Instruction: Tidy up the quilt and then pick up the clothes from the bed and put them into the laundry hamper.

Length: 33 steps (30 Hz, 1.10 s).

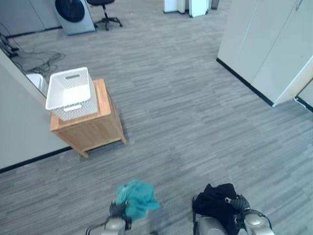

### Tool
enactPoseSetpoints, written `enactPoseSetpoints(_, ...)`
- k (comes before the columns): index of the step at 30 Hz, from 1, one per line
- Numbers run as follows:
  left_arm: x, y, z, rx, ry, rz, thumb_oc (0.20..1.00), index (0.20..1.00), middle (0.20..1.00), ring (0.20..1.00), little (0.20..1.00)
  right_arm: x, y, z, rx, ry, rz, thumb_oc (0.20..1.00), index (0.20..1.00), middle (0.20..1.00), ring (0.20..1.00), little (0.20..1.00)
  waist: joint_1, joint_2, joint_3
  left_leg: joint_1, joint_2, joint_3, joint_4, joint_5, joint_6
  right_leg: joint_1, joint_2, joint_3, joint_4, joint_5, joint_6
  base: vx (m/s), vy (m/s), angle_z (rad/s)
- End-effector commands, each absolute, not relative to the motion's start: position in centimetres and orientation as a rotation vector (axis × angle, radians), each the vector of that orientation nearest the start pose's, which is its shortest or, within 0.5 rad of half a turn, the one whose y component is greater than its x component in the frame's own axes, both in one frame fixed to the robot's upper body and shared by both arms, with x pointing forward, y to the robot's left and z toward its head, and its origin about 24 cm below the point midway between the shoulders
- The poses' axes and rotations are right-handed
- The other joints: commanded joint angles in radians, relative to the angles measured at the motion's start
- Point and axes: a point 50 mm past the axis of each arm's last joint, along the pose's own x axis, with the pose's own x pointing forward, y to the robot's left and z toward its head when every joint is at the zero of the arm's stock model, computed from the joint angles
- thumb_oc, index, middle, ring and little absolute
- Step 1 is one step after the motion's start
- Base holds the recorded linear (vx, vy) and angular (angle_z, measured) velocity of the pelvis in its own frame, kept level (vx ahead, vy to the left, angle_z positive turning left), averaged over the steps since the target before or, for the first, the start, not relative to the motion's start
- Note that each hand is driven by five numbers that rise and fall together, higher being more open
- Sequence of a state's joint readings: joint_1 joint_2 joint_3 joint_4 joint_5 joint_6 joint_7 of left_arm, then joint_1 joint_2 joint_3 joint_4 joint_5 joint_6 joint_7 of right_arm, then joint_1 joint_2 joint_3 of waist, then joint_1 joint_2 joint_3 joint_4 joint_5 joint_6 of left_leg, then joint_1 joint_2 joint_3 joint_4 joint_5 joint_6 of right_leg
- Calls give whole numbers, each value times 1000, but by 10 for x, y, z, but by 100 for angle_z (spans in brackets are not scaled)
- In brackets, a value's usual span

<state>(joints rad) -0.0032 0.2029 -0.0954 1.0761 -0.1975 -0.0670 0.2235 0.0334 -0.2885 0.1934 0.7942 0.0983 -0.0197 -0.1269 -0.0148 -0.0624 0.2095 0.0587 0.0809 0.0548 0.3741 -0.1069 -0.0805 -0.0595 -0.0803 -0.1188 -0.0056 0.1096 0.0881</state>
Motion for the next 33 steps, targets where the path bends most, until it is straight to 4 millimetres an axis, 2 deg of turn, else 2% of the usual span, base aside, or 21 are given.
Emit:
enactPoseSetpoints(1,169,225,-126,121,814,340,200,200,200,200,200,212,-245,-71,-325,556,-139,200,200,200,200,200,32,-27,86,-122,136,102,320,179,4,127,-32,-7,0,-112,-6,228,-288,60)
enactPoseSetpoints(4,171,223,-124,131,802,323,200,200,200,200,200,216,-250,-67,-340,547,-151,200,200,200,200,200,55,-27,97,-220,142,177,365,142,-5,194,-21,-23,-38,-132,-14,432,-261,16)
enactPoseSetpoints(6,170,222,-123,133,793,313,200,200,200,200,200,217,-252,-66,-356,546,-144,200,200,200,200,200,69,-25,89,-269,109,241,243,131,-4,237,-12,-25,-50,-162,-16,569,-104,24)
enactPoseSetpoints(7,168,219,-123,128,789,297,200,200,200,200,200,216,-254,-66,-371,553,-141,200,200,200,200,200,81,-15,70,-269,80,340,35,136,1,270,2,-36,-56,-195,-5,557,16,32)
enactPoseSetpoints(8,166,219,-124,134,796,290,200,200,200,200,200,214,-255,-68,-376,562,-146,200,200,200,200,200,79,-10,62,-256,61,388,-53,114,-10,294,7,-46,-51,-230,6,718,23,52)
enactPoseSetpoints(10,162,220,-126,141,812,287,200,200,200,200,200,212,-257,-69,-373,569,-158,200,200,200,200,200,74,1,48,-248,60,499,-194,147,-12,319,32,-72,-32,-267,12,451,43,26)
enactPoseSetpoints(11,162,220,-126,141,814,286,200,200,200,200,200,212,-257,-70,-373,571,-158,200,200,200,200,200,74,-2,47,-240,50,501,-207,147,-10,320,25,-72,-28,-273,16,363,30,23)
enactPoseSetpoints(13,157,223,-128,148,836,284,200,200,200,200,200,209,-251,-74,-366,586,-142,200,200,200,200,200,65,10,19,-171,39,574,-320,152,31,335,56,-102,63,-316,30,676,96,4)
enactPoseSetpoints(16,151,226,-131,154,865,296,200,200,200,200,200,205,-240,-82,-353,606,-115,200,200,200,200,200,83,-16,19,-141,-11,525,-331,115,86,307,47,-104,248,-285,83,473,103,11)
enactPoseSetpoints(17,149,229,-133,152,885,307,200,200,200,200,200,203,-235,-85,-335,617,-107,200,200,200,200,200,81,-30,26,-119,-26,514,-333,94,106,262,34,-96,374,-200,146,283,45,-11)
enactPoseSetpoints(18,148,231,-134,159,901,314,200,200,200,200,200,201,-229,-87,-326,618,-92,200,200,200,200,200,74,-38,35,-90,-28,519,-345,81,118,201,2,-97,521,-113,174,564,102,-21)
enactPoseSetpoints(19,155,233,-130,182,878,315,200,200,200,200,200,202,-222,-85,-301,597,-86,200,200,200,200,200,44,-18,57,-19,-17,489,-394,78,128,83,-22,-81,752,-45,174,766,127,22)
enactPoseSetpoints(20,163,234,-126,207,854,302,200,200,200,200,200,201,-221,-85,-297,593,-88,200,200,200,200,200,15,0,80,57,-15,444,-455,74,126,-36,-58,-62,817,-76,167,854,103,71)
enactPoseSetpoints(22,168,235,-123,221,836,298,200,200,200,200,200,201,-222,-84,-295,588,-94,200,200,200,200,200,-3,1,89,77,-10,424,-460,70,114,-68,-71,-68,771,-106,151,542,-75,93)
enactPoseSetpoints(24,183,232,-116,254,788,258,200,200,200,200,200,197,-228,-84,-281,593,-122,200,200,200,200,200,-36,-4,92,98,8,374,-461,68,62,-82,-74,-60,376,-122,102,589,-303,110)
enactPoseSetpoints(25,188,230,-114,268,771,245,200,200,200,200,200,194,-232,-85,-275,598,-141,200,200,200,200,200,-54,-10,91,111,12,343,-461,52,41,-81,-75,-36,199,-108,108,405,-204,106)
enactPoseSetpoints(26,188,230,-114,268,771,244,200,200,200,200,200,194,-232,-85,-275,598,-141,200,200,200,200,200,-57,-9,93,113,14,339,-461,51,41,-73,-73,-41,191,-105,108,625,-366,100)
enactPoseSetpoints(27,193,229,-112,287,766,235,200,200,200,200,200,192,-236,-87,-268,617,-159,200,200,200,200,200,-85,-22,78,136,32,295,-461,23,5,-100,-83,39,2,-51,139,419,-247,102)
enactPoseSetpoints(30,185,230,-118,294,801,232,200,200,200,200,200,187,-238,-91,-278,644,-148,200,200,200,200,200,-98,-25,64,193,44,268,-461,1,-11,-107,-80,108,29,-32,148,711,-330,135)
enactPoseSetpoints(32,174,225,-125,248,838,227,200,200,200,200,200,193,-237,-87,-290,622,-125,200,200,200,200,200,-93,-7,66,135,122,233,-157,24,-19,-77,-45,80,106,-69,87,551,-367,78)
enactPoseSetpoints(33,174,225,-125,248,838,227,200,200,200,200,200,193,-236,-87,-290,622,-125,200,200,200,200,200,-94,-8,63,130,122,231,-156,25,-20,-80,-46,79,105,-67,86,214,-276,30)
